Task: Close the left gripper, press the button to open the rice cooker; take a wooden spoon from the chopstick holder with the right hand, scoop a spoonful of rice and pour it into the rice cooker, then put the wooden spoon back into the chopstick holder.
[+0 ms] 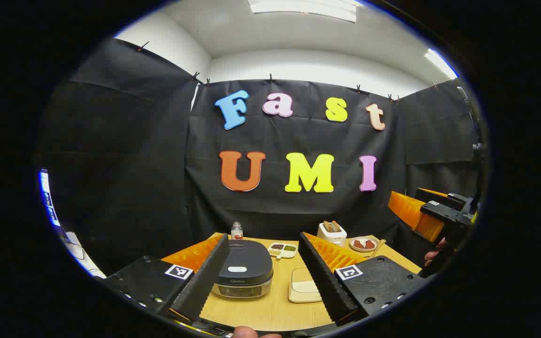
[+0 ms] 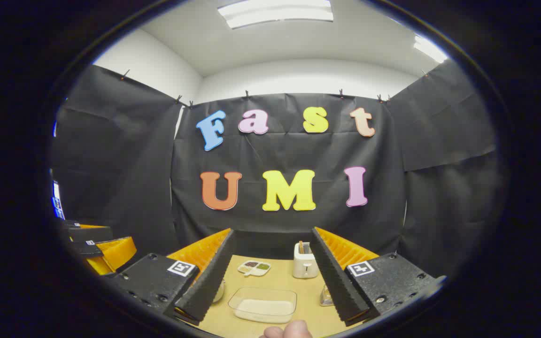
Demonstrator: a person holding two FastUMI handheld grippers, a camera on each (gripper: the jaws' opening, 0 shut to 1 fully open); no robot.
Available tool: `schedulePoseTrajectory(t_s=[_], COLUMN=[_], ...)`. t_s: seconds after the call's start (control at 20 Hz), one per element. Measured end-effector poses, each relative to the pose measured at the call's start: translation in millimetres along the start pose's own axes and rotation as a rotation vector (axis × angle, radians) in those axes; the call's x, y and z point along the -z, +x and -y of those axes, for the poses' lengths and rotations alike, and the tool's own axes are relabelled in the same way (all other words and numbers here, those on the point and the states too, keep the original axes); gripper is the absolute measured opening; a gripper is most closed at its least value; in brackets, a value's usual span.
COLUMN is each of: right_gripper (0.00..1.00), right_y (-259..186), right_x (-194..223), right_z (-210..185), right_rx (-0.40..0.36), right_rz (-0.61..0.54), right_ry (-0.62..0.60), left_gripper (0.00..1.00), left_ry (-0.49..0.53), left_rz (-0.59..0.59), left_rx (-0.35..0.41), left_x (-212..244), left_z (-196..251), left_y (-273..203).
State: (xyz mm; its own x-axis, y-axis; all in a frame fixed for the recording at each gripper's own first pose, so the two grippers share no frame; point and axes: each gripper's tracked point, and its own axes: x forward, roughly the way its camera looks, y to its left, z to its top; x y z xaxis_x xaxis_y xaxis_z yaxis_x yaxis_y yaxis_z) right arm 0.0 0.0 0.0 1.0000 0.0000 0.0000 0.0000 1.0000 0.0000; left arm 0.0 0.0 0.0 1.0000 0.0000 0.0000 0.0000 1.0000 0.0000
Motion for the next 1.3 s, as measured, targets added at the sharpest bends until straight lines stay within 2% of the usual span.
schedulePoseTrajectory(t_s=[0.25, 0.7, 0.95, 1.3], right_gripper=[1.00, 1.00, 1.00, 1.00], right_y=[3.4, -2.1, -6.1, -2.7], right_x=[0.8, 7.9, 8.8, 15.9], right_z=[1.0, 19.7, 20.8, 21.9], right_rx=[-0.004, 0.046, 0.048, 0.039], right_rz=[-0.007, -0.024, -0.014, -0.059], right_ry=[0.007, 0.026, 0.019, 0.013], left_gripper=[0.95, 0.95, 0.95, 0.95], left_ry=[0.001, -0.011, -0.005, -0.021], left_rz=[-0.008, -0.021, -0.027, -0.043], left_rx=[-0.006, -0.027, -0.041, -0.058], left_x=[-0.4, 6.2, 8.6, 17.6], left_z=[-1.7, -12.4, -16.7, -19.4], left_y=[-4.4, -8.1, -10.2, -12.6])
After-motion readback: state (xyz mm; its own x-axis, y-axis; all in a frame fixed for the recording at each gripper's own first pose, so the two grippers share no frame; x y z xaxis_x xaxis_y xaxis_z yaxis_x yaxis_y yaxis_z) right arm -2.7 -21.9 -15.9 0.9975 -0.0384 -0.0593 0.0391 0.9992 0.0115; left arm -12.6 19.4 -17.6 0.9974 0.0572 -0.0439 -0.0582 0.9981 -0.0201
